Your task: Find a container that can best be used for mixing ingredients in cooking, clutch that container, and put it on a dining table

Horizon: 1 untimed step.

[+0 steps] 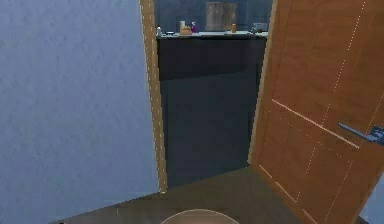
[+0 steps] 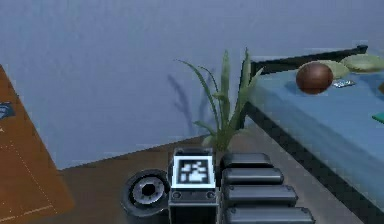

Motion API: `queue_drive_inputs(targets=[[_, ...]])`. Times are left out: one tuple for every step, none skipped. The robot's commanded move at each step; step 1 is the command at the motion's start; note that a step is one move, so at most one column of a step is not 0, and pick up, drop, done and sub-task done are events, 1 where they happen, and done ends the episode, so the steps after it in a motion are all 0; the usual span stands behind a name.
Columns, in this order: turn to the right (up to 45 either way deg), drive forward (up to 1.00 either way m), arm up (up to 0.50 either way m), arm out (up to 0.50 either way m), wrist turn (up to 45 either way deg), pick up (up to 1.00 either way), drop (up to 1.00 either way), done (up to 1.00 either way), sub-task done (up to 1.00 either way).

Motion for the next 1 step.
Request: queue_drive_inputs(targets=[[-3.0,0.00,0.00,0.00,0.0,0.00,0.00,0.00,0.00]])
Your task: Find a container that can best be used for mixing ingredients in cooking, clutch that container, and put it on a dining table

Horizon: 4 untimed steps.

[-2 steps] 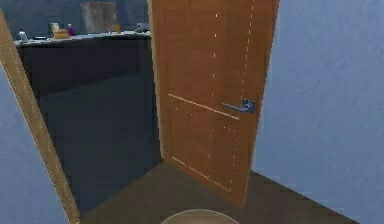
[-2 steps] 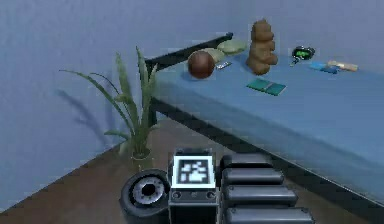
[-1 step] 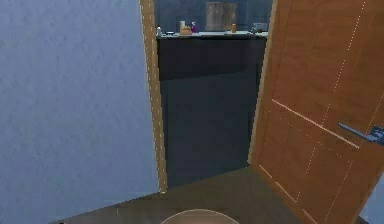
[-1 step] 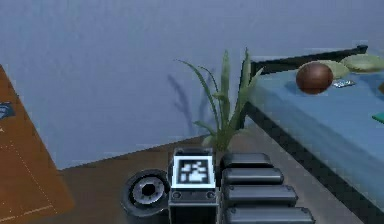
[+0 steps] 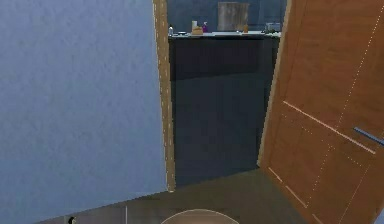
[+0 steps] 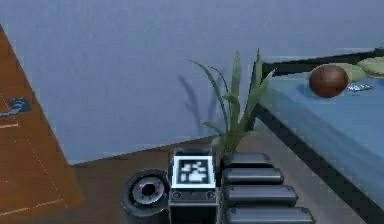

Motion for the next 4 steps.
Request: queue_drive_inputs(targets=[[0.0,0.60,0.00,0.00,0.0,0.00,0.00,0.00,0.00],[33.0,0.00,0.00,0.00,0.0,0.00,0.00,0.00,0.00],[0.0,0.75,0.00,0.00,0.0,0.00,0.00,0.00,0.00],[-45.0,0.00,0.00,0.00,0.0,0.00,0.00,0.00,0.00]])
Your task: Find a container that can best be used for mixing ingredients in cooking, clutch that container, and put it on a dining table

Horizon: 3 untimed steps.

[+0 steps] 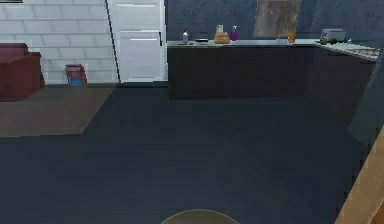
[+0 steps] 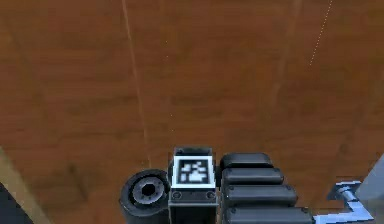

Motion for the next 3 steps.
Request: queue_drive_inputs(targets=[[0.0,0.60,0.00,0.00,0.0,0.00,0.00,0.00,0.00],[-45.0,0.00,0.00,0.00,0.0,0.00,0.00,0.00,0.00],[-33.0,0.00,0.00,0.00,0.0,0.00,0.00,0.00,0.00]])
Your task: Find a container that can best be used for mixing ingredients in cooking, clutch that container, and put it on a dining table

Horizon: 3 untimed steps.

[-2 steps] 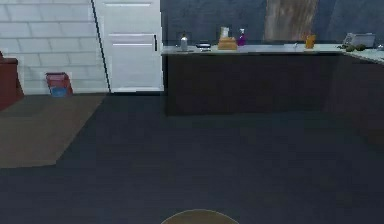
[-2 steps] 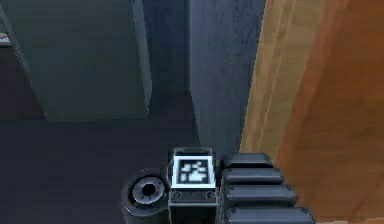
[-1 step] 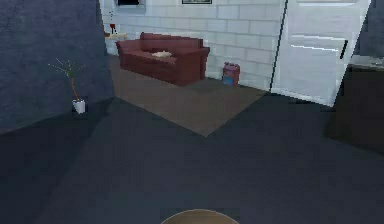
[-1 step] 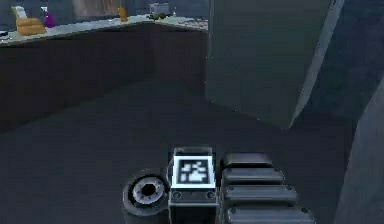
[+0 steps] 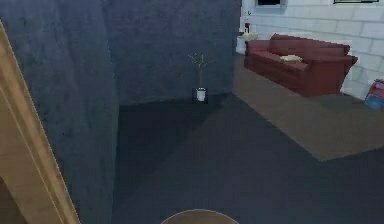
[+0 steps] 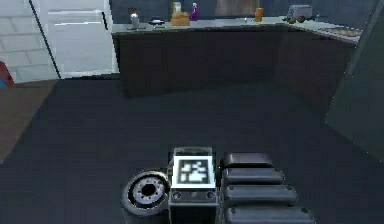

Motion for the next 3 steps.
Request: queue_drive_inputs(targets=[[0.0,0.40,0.00,0.00,0.0,0.00,0.00,0.00,0.00],[21.0,0.00,0.00,0.00,0.0,0.00,0.00,0.00,0.00],[0.0,1.00,0.00,0.00,0.0,0.00,0.00,0.00,0.00]])
